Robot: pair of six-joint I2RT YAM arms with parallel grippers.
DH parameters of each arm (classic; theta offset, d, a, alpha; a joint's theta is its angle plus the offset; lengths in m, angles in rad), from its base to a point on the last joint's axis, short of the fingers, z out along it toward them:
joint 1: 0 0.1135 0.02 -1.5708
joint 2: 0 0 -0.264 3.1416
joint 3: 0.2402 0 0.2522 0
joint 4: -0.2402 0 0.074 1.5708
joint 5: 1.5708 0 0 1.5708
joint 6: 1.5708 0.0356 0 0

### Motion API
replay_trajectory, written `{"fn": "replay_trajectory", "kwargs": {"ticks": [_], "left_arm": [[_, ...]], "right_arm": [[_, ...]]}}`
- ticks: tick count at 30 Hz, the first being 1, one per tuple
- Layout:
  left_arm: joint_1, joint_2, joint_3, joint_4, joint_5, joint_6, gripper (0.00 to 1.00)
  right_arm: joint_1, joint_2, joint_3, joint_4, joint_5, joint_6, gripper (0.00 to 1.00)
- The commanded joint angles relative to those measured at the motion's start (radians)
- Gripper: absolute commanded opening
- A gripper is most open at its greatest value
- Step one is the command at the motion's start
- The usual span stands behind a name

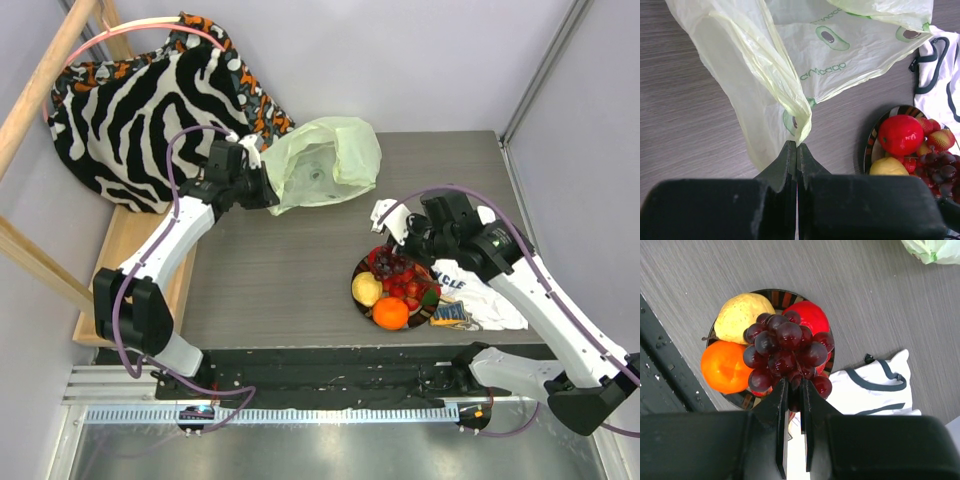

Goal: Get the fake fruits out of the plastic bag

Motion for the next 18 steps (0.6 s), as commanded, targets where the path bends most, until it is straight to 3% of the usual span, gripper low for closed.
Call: {"fn": "replay_trajectory", "kwargs": {"ticks": [1,12,15,18], "left_arm": [[-0.001,0.009,0.048,0.049,0.039,-0.017,0.0],[-0.001,0.015,0.035,0.059,0.058,-0.026,0.0],[-0.001,0.013,0.025,0.062,0.062,-0.026,0.0],[-0.001,0.016,0.024,0.069,0.067,-0.028,0.0]], "right_arm": [[0.003,-0.032,-0.029,0.101,0.009,0.029,0.01],[0.005,-0.088,-0.196,0.054,-0.021,0.015,0.04],[0.004,-0.087,-0.207,0.037,-0.024,0.012,0.12],[0.004,-0.082,-0.204,0.037,0.002,0.02,0.35]]}}
